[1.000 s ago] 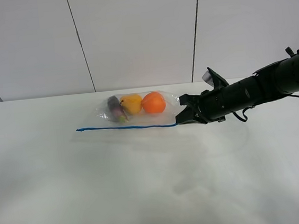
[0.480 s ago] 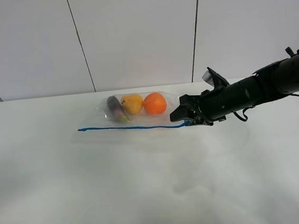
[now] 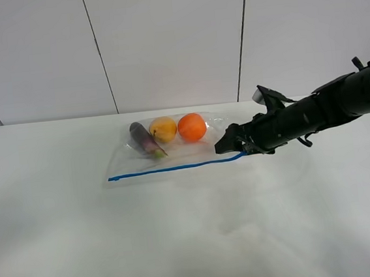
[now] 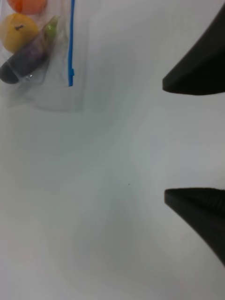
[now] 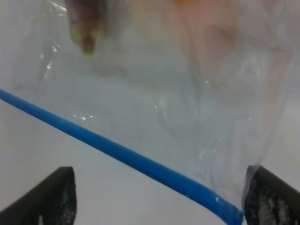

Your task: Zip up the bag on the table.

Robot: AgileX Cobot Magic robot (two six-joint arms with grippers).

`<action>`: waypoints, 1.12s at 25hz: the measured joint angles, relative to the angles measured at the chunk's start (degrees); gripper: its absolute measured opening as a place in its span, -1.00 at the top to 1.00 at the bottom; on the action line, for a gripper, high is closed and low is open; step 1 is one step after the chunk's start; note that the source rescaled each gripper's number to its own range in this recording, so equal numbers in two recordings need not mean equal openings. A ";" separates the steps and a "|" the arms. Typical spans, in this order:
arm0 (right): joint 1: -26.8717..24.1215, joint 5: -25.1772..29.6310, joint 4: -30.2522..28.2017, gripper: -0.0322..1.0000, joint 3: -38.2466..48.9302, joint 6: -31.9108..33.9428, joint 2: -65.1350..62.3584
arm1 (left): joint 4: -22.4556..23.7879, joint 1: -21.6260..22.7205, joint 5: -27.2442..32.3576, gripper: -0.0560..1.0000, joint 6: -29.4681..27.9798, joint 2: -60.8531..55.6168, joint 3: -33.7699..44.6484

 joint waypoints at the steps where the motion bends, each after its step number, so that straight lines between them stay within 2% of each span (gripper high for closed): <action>1: 0.00 -1.00 -1.85 -0.94 0.00 -0.14 0.00 | 0.00 0.00 0.00 -0.24 0.00 0.00 0.00; 6: 0.00 -5.40 -14.15 -0.97 0.00 1.71 0.00 | 0.00 0.00 0.00 -0.24 0.00 0.00 0.00; 14: 0.00 -15.63 -32.05 -1.00 0.00 15.82 0.00 | 0.00 0.00 0.00 -0.24 0.00 0.00 0.00; 22: -0.52 -19.25 -47.76 -1.00 0.00 27.93 0.00 | 0.00 0.00 0.00 -0.24 0.00 0.00 0.00; 25: -1.72 -19.45 -51.53 -1.00 0.00 32.31 0.00 | 0.00 0.00 0.00 -0.24 0.00 0.00 0.00; 28: -3.66 -19.45 -52.69 -1.00 0.00 35.73 0.00 | 0.00 0.00 0.00 -0.24 0.00 0.00 0.00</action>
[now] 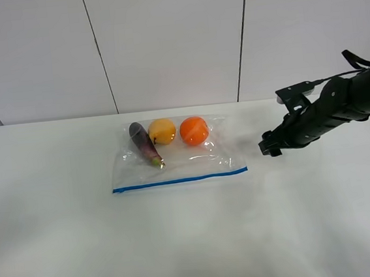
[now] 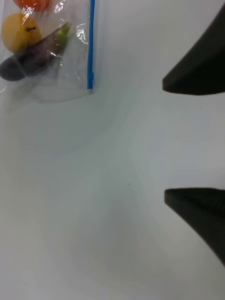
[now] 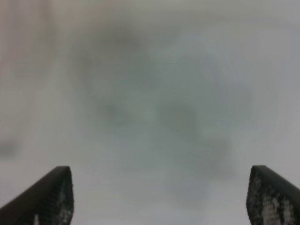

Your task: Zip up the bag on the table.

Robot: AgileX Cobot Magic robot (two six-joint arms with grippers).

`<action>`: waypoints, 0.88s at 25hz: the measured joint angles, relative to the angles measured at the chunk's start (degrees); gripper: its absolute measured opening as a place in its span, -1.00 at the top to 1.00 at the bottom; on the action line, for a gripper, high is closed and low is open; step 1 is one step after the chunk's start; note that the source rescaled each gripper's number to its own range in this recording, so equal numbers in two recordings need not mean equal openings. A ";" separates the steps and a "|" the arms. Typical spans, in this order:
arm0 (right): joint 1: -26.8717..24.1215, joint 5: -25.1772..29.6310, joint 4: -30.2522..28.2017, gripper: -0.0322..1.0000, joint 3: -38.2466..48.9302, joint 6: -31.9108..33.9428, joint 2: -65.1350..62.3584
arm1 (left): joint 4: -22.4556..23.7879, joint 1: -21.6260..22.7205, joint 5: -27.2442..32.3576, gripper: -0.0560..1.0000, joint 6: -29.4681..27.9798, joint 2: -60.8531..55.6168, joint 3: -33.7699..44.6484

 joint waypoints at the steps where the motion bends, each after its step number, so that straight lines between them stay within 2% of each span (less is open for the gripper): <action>1: -0.74 -0.06 -0.06 -1.00 0.00 1.54 0.00 | 0.00 0.00 0.00 -0.24 0.00 0.00 0.00; 5: -3.59 0.40 -0.19 -1.00 0.00 9.14 0.00 | 0.00 0.00 0.00 -0.24 0.00 0.00 0.00; 7: -5.12 1.50 -0.67 -1.00 0.00 10.66 0.00 | 0.00 0.00 0.00 -0.24 0.00 0.00 0.00; 15: -11.07 6.38 -1.27 -1.00 0.00 12.61 -0.09 | 0.00 0.00 0.00 -0.24 0.00 0.00 0.00; 22: -12.74 8.54 -1.93 -1.00 -1.67 12.54 -2.94 | 0.00 0.00 0.00 -0.24 0.00 0.00 0.00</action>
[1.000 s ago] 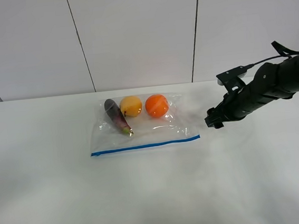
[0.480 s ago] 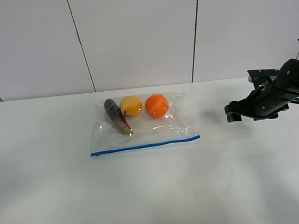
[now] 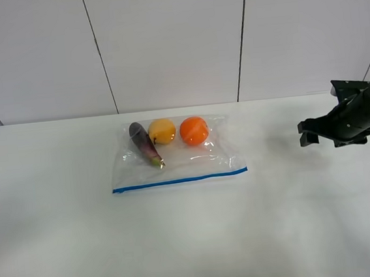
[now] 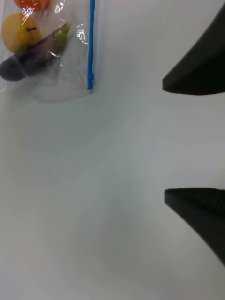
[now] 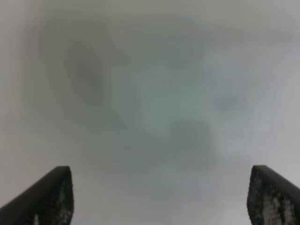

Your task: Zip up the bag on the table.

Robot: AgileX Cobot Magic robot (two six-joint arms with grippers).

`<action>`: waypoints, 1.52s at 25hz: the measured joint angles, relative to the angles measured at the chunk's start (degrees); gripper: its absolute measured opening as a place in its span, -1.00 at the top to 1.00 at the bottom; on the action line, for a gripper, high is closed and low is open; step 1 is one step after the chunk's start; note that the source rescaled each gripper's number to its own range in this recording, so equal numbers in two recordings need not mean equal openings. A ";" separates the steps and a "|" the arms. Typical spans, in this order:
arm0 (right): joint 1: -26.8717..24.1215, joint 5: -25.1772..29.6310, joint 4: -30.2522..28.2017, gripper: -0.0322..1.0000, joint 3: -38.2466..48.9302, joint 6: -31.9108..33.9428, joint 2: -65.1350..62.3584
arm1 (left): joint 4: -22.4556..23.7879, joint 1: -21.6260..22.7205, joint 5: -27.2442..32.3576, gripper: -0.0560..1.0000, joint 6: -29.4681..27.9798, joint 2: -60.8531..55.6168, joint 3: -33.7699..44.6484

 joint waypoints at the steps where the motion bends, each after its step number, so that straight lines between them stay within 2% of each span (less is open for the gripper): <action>1: -0.07 0.27 -0.06 -1.00 -0.52 -0.07 -0.76 | 0.00 0.00 0.00 -0.24 0.00 0.00 0.00; 22: -0.07 10.70 -0.42 -1.00 -1.67 -0.07 -20.88 | 0.17 0.00 0.00 -0.24 0.00 0.00 0.00; 38: -0.07 22.42 -2.17 -1.00 -1.41 0.05 -44.43 | 0.17 0.00 0.00 -0.24 0.00 0.00 0.00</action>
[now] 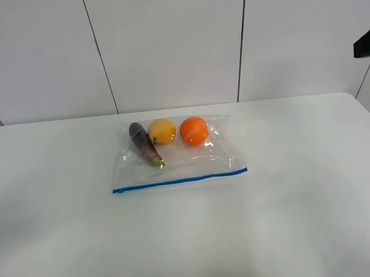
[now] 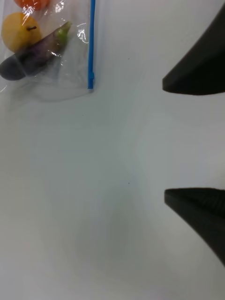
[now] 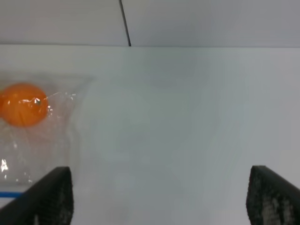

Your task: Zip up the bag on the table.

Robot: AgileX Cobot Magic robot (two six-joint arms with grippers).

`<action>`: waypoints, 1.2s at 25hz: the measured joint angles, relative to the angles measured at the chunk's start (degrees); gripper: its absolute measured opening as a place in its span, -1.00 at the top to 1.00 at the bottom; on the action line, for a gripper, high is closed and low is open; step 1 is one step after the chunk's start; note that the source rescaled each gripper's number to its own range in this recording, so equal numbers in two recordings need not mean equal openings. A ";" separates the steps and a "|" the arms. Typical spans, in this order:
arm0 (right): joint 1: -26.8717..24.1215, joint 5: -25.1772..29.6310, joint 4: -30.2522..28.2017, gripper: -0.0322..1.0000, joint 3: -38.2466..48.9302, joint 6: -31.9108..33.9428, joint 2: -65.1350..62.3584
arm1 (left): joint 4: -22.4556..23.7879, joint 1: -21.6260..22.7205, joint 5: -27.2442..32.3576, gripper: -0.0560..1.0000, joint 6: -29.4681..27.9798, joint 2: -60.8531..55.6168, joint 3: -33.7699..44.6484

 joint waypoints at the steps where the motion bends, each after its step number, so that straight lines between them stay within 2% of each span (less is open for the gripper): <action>1: 0.00 0.91 -0.65 -1.00 0.00 0.00 -0.99 | 0.00 0.00 0.00 -0.24 0.00 0.00 0.00; 9: 0.00 7.15 -7.08 -1.00 0.06 2.72 -9.98 | 0.00 0.00 0.00 -0.24 0.00 0.00 0.00; 20: 0.00 14.15 -7.43 -1.00 0.06 5.42 -24.64 | 0.00 0.00 0.00 -0.24 0.00 0.00 0.00; 30: 0.00 17.52 -7.62 -1.00 0.06 8.82 -32.75 | 0.00 0.00 0.00 -0.24 0.00 0.00 0.00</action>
